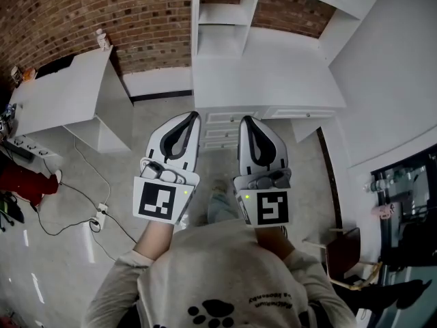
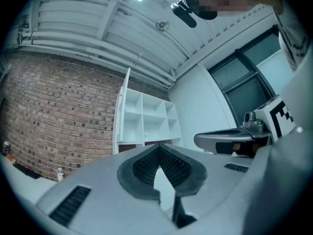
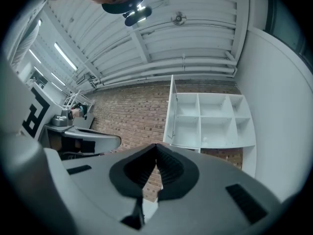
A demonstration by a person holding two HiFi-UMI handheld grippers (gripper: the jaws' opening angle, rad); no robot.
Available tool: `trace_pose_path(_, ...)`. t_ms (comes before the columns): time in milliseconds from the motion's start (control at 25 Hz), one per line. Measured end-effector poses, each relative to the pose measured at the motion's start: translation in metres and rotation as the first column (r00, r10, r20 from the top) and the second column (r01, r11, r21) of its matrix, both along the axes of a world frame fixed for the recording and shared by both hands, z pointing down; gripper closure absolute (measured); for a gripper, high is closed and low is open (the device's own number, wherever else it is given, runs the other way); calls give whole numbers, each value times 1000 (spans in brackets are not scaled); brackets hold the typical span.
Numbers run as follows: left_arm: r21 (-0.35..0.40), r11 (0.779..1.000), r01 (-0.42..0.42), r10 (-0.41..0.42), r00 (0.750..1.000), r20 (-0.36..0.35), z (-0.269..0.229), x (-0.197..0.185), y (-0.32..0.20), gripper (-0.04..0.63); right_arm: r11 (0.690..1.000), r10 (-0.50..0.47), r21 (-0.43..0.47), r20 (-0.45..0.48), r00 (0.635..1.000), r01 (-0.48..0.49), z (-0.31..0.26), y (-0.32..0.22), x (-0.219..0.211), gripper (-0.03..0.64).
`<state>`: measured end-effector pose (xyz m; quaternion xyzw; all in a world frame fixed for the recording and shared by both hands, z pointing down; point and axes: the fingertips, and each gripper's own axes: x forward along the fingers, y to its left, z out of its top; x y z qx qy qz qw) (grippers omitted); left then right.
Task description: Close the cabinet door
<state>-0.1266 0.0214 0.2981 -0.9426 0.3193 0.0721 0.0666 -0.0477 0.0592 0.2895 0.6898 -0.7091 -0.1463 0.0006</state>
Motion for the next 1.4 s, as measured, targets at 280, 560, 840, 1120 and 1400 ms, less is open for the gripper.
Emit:
trace_pose_path(280, 14, 1000, 9, -9, 1000, 10, 2, 27, -44, 589, 998, -60, 13, 13, 998, 59, 3, -52, 16, 606)
trace_pose_path(560, 12, 998, 64, -64, 998, 12, -3, 53, -99, 589, 990, -143, 19, 38, 989, 142, 0, -119, 43, 607)
trace_pose_path(840, 13, 993, 117, -117, 993, -15, -11, 77, -145, 589, 977, -211, 32, 13, 977, 211, -9, -168, 67, 607)
trace_pose_path(1120, 12, 987, 161, -161, 986, -32, -8, 101, -171, 589, 963, -270, 29, 11, 963, 270, -6, -203, 91, 607)
trace_pose_path(1400, 13, 980, 198, -198, 980, -36, -7, 99, -184, 589, 955, -297, 21, 10, 955, 296, 1, -214, 94, 607)
